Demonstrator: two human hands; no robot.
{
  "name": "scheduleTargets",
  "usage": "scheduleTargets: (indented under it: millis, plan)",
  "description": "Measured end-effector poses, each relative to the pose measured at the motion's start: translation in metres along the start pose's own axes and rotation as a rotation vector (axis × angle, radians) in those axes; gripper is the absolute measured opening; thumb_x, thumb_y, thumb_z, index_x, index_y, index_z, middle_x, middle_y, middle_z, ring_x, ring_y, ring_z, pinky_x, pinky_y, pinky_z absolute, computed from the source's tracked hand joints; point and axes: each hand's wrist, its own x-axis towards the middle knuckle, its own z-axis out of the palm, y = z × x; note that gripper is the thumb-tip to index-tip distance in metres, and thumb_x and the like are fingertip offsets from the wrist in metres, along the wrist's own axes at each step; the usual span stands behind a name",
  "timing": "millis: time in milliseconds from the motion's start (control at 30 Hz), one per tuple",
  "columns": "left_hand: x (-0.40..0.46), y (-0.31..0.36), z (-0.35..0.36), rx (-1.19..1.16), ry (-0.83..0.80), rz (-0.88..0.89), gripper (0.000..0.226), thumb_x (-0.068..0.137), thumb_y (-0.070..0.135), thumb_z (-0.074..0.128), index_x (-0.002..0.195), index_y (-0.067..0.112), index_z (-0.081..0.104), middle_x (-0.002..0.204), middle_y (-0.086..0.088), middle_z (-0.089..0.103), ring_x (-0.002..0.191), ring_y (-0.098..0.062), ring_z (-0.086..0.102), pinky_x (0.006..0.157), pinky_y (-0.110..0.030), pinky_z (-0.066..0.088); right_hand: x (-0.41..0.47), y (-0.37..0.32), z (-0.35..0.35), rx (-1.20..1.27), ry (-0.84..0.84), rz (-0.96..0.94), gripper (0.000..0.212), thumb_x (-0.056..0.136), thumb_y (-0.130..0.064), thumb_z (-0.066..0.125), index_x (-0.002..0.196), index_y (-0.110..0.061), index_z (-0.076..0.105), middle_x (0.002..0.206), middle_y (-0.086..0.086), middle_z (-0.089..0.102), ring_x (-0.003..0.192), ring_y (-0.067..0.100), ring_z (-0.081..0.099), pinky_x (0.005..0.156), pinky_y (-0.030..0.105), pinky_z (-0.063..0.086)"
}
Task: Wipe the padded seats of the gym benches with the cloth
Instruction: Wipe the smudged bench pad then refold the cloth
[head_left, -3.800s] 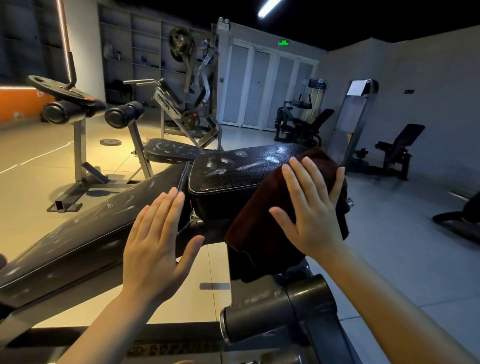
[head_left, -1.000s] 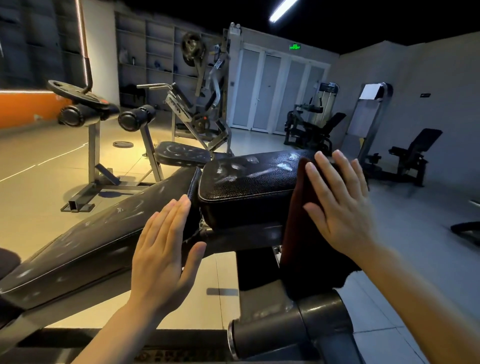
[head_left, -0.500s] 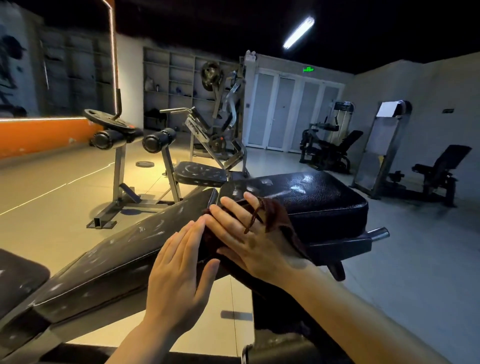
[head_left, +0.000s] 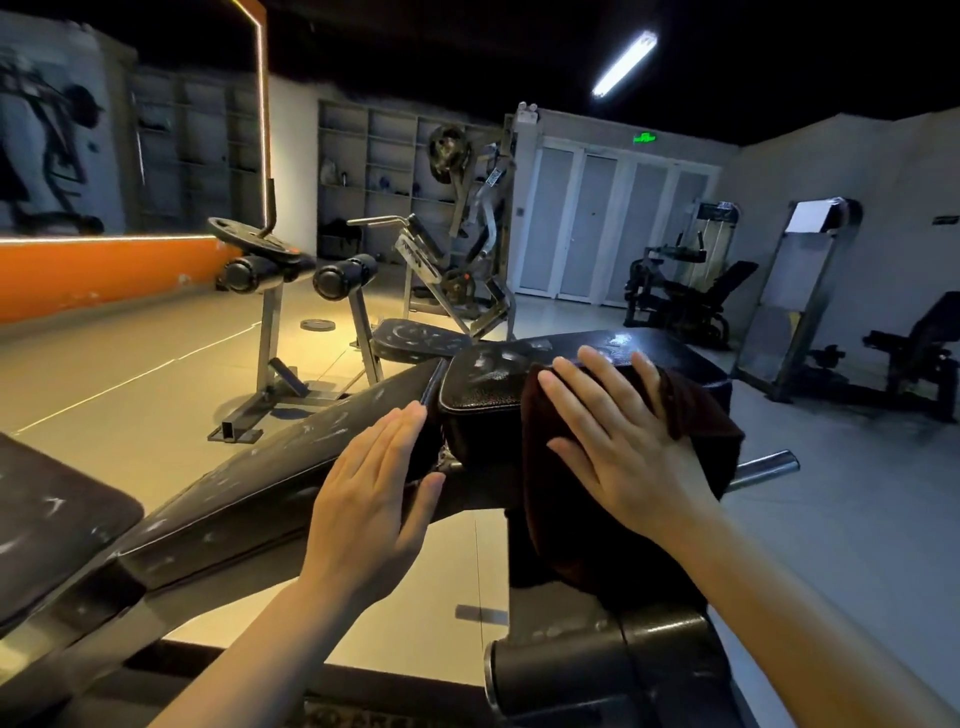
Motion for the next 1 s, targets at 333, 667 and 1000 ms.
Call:
scheduleTargets:
  millis: [333, 667, 1000]
  plan:
    - [0.005, -0.046, -0.035, -0.179, -0.024, 0.132, 0.04, 0.095, 0.03, 0.046, 0.13, 0.014, 0.057, 0.125, -0.001, 0.064, 0.117, -0.01, 0.051, 0.103, -0.011, 0.03, 0.052, -0.07, 0.02, 0.128, -0.013, -0.149, 0.035, 0.098, -0.02, 0.048, 0.129, -0.009, 0.062, 0.133, 0.01, 0.061, 0.131, 0.025, 0.049, 0.116, 0.045, 0.027]
    - [0.027, -0.085, -0.045, -0.309, -0.049, 0.041, 0.036, 0.093, 0.042, 0.044, 0.107, 0.02, 0.07, 0.109, 0.004, 0.068, 0.106, -0.011, 0.057, 0.091, -0.03, 0.042, 0.08, -0.096, 0.005, 0.455, 0.019, 0.029, 0.028, 0.102, -0.019, 0.045, 0.126, -0.008, 0.055, 0.128, 0.012, 0.061, 0.131, 0.023, 0.047, 0.115, 0.041, 0.032]
    - [0.031, -0.109, -0.051, -0.301, -0.084, 0.137, 0.039, 0.085, 0.044, 0.06, 0.116, 0.02, 0.065, 0.113, 0.002, 0.068, 0.108, -0.018, 0.061, 0.092, -0.043, 0.049, 0.076, -0.139, 0.018, 0.452, -0.365, 0.081, 0.052, 0.104, -0.041, 0.031, 0.148, -0.013, 0.038, 0.157, 0.006, 0.031, 0.15, 0.017, 0.015, 0.123, 0.037, 0.006]
